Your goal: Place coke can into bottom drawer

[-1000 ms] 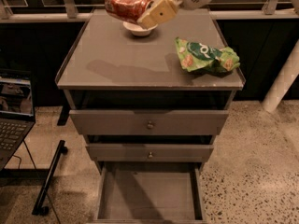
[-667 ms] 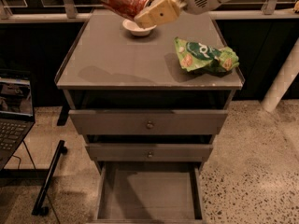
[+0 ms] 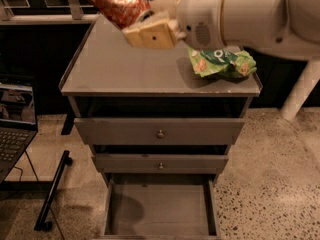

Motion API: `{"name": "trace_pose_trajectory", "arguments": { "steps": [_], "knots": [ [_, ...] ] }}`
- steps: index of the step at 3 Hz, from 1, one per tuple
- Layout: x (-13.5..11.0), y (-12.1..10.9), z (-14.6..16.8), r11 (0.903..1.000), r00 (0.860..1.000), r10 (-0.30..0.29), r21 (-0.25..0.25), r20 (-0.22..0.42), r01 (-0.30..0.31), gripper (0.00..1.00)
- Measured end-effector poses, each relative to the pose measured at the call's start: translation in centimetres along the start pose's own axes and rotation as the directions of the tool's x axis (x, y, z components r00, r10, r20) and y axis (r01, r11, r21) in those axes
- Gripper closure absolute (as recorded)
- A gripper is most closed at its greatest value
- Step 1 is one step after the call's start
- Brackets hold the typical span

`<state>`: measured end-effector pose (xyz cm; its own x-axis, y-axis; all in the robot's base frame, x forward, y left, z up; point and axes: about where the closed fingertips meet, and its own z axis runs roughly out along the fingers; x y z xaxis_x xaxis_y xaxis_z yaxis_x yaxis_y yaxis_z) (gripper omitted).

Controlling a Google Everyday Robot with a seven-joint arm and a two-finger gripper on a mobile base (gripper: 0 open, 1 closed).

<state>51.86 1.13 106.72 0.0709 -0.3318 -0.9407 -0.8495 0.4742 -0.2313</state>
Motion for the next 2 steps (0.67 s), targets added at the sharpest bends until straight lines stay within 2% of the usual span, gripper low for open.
{"name": "trace_pose_trajectory", "arguments": {
  "steps": [1, 2],
  "knots": [
    [7.5, -0.6, -2.0, 0.9801, 0.988, 0.15, 0.135, -0.026, -0.146, 1.0],
    [15.7, 0.1, -3.2, 0.9347, 0.953, 0.296, 0.228, -0.072, -0.273, 1.0]
  ]
}}
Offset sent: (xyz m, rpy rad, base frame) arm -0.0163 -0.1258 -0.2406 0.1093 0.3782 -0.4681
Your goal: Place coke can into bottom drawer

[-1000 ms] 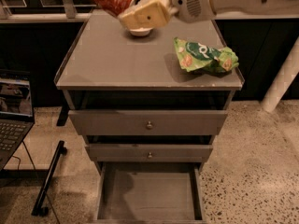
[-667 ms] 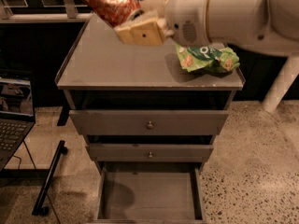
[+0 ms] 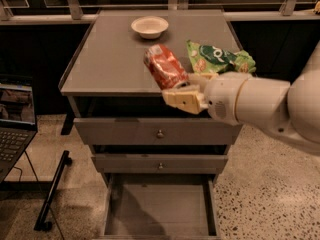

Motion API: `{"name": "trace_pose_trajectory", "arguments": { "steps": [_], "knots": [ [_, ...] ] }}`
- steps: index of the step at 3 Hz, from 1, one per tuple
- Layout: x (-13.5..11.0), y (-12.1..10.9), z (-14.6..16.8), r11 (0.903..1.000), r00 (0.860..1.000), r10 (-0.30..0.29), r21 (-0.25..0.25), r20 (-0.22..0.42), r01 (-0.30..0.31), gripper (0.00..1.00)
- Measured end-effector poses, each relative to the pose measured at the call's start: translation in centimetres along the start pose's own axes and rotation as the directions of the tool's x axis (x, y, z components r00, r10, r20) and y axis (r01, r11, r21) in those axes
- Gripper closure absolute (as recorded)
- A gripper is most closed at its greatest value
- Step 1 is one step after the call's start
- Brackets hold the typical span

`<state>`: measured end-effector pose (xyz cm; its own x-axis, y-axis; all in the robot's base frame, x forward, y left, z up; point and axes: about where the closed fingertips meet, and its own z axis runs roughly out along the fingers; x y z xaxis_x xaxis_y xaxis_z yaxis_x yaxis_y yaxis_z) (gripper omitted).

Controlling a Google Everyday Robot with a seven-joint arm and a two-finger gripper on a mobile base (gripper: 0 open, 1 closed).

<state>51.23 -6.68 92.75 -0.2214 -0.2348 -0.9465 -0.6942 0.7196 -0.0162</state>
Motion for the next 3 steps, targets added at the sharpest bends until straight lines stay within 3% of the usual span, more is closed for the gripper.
{"name": "trace_pose_trajectory", "arguments": {
  "steps": [1, 2, 3],
  "knots": [
    [5.1, -1.1, -0.3, 0.994, 0.995, 0.092, 0.063, -0.041, -0.09, 1.0],
    [7.8, -1.6, -0.7, 0.9858, 0.989, 0.139, 0.104, -0.056, -0.132, 1.0],
    [7.6, -1.4, -0.7, 0.9869, 0.99, 0.131, 0.101, -0.054, -0.126, 1.0]
  ]
}}
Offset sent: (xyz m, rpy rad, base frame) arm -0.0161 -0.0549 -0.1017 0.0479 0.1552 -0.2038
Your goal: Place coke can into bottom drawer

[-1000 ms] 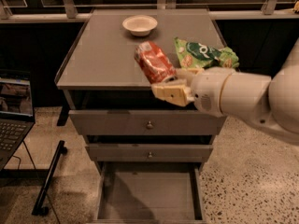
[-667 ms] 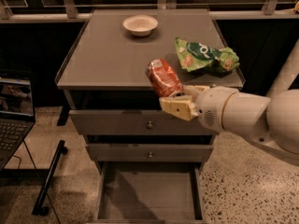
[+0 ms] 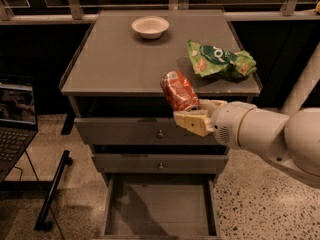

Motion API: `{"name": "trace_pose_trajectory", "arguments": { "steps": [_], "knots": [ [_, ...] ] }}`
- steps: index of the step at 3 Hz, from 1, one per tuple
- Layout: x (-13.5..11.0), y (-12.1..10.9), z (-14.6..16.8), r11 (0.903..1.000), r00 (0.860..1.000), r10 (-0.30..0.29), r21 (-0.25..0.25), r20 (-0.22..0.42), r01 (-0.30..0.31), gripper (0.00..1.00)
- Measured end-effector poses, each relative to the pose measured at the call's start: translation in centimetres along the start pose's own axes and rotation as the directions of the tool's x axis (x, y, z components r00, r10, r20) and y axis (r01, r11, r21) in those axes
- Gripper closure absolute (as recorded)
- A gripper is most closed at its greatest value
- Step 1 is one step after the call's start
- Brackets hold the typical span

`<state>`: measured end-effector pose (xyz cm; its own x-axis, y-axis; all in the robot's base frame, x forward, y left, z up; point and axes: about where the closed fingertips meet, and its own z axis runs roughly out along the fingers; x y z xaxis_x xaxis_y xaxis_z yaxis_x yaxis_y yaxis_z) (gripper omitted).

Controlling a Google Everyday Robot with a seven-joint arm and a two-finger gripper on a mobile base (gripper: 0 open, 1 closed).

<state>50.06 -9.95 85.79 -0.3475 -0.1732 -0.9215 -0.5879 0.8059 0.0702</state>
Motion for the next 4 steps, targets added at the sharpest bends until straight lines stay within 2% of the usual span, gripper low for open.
{"name": "trace_pose_trajectory", "arguments": {
  "steps": [1, 2, 3, 4],
  "knots": [
    [1.9, 0.1, 0.4, 0.9994, 0.999, 0.034, 0.008, 0.032, -0.034, 1.0],
    [8.4, -0.6, 1.3, 0.9827, 0.984, 0.172, 0.059, 0.053, -0.175, 1.0],
    [16.0, -1.6, 2.2, 0.9559, 0.961, 0.275, 0.097, 0.033, -0.277, 1.0],
    [21.2, -2.7, 3.6, 0.9412, 0.943, 0.331, 0.075, -0.014, -0.329, 1.0]
  ]
}}
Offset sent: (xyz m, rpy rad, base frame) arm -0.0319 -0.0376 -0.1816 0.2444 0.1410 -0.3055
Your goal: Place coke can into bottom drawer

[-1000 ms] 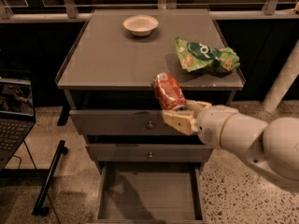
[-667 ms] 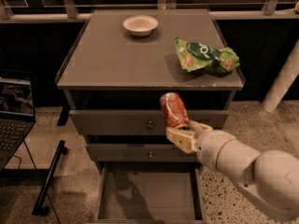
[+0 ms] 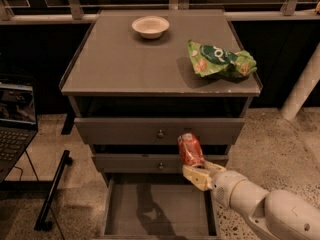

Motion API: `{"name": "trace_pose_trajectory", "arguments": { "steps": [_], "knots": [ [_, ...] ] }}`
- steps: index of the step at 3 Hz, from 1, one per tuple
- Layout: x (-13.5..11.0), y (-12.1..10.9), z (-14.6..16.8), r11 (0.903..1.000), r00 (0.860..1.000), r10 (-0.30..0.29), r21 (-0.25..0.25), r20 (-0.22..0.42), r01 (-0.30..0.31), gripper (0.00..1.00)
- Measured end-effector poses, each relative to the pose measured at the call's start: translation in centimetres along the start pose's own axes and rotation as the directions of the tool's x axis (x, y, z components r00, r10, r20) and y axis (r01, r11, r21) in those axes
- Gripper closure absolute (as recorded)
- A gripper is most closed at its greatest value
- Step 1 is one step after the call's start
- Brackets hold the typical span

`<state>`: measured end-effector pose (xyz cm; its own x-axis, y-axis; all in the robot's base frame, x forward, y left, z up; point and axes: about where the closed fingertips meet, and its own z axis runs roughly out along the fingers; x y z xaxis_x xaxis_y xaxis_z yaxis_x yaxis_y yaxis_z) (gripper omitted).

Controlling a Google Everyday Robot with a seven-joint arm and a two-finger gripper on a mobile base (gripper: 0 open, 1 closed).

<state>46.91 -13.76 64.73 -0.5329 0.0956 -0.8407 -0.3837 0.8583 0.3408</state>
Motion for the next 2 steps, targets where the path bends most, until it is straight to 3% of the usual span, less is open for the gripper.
{"name": "trace_pose_trajectory", "arguments": {
  "steps": [1, 2],
  "knots": [
    [2.32, -1.83, -0.12, 0.9996, 0.999, 0.026, 0.004, -0.037, -0.026, 1.0],
    [2.26, -1.85, -0.15, 0.9997, 0.999, 0.026, 0.006, -0.035, -0.026, 1.0]
  ]
}}
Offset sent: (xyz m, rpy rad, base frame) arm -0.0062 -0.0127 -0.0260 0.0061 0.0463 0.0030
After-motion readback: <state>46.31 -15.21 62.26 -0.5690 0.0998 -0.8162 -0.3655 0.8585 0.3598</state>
